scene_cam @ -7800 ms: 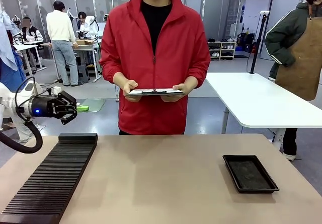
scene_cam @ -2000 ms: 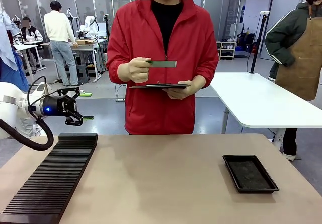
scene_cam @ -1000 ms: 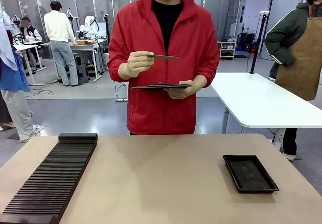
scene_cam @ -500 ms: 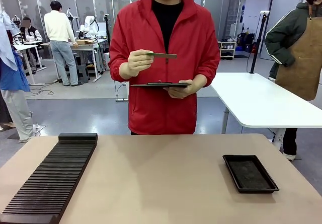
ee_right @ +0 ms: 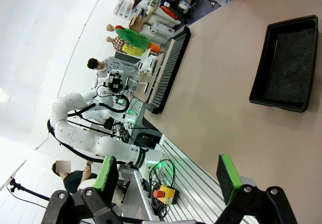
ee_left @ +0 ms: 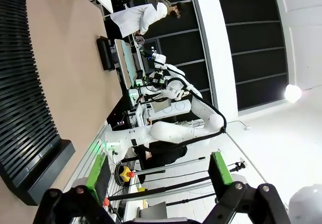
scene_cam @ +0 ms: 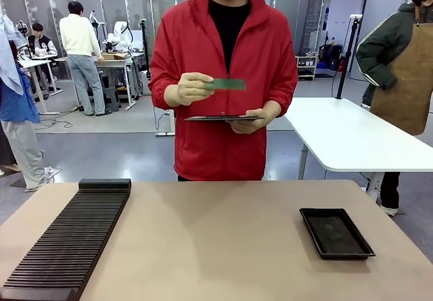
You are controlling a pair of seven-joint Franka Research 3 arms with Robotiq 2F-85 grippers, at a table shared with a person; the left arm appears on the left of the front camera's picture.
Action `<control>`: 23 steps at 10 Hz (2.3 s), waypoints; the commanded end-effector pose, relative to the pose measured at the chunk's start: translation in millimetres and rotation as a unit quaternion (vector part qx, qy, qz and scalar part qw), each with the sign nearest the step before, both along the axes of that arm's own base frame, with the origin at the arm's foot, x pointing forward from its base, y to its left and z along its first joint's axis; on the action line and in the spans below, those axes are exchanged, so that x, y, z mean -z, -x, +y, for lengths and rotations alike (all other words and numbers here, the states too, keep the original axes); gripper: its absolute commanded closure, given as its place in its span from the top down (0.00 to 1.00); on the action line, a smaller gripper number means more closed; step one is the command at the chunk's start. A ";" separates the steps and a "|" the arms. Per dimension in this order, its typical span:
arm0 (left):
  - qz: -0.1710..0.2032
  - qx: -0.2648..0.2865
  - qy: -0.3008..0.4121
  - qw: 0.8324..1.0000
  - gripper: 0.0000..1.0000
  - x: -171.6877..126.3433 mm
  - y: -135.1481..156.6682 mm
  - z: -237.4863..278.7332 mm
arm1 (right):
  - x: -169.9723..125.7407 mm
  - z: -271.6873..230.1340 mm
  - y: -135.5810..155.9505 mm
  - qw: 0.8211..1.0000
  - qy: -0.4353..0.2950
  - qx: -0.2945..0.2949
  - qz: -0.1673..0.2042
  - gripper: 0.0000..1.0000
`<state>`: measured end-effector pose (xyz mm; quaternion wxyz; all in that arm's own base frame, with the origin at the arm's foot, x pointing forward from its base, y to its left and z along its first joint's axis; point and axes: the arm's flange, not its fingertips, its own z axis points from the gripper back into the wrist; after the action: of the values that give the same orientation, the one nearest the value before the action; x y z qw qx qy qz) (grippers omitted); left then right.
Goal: Inspect the PCB.
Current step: Pick up the Blank PCB that the human is holding.
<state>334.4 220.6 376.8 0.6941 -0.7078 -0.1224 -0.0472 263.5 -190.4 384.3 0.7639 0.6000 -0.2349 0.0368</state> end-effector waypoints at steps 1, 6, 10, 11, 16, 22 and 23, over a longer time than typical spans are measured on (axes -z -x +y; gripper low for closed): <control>-0.002 -0.005 -0.004 1.000 1.00 -1.8 3.3 -1.5 | -1.5 -1.2 0.6 1.000 -0.004 0.002 -0.007 1.00; -0.002 -0.005 -0.004 1.000 1.00 -1.8 3.3 -1.5 | -1.5 -1.2 0.6 1.000 -0.004 0.002 -0.007 1.00; -0.002 -0.005 -0.004 1.000 1.00 -1.8 3.3 -1.5 | -1.5 -1.2 0.6 1.000 -0.004 0.002 -0.007 1.00; -0.002 -0.005 -0.004 1.000 1.00 -1.8 3.3 -1.5 | -1.5 -1.2 0.6 1.000 -0.004 0.002 -0.007 1.00; -0.002 -0.005 -0.004 1.000 1.00 -1.8 3.3 -1.5 | -1.5 -1.2 0.6 1.000 -0.004 0.002 -0.007 1.00; -0.002 -0.005 -0.004 1.000 1.00 -1.8 3.3 -1.5 | -70.4 60.7 -35.8 0.993 -0.013 -0.045 0.108 1.00; -0.002 -0.005 -0.004 1.000 1.00 -1.8 3.3 -1.5 | -84.7 81.8 -47.1 0.989 -0.011 -0.054 0.135 1.00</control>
<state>334.0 220.7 376.9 0.6941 -0.7078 -0.1228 -0.0470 299.0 -127.2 446.9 0.7755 0.6176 -0.1304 0.0118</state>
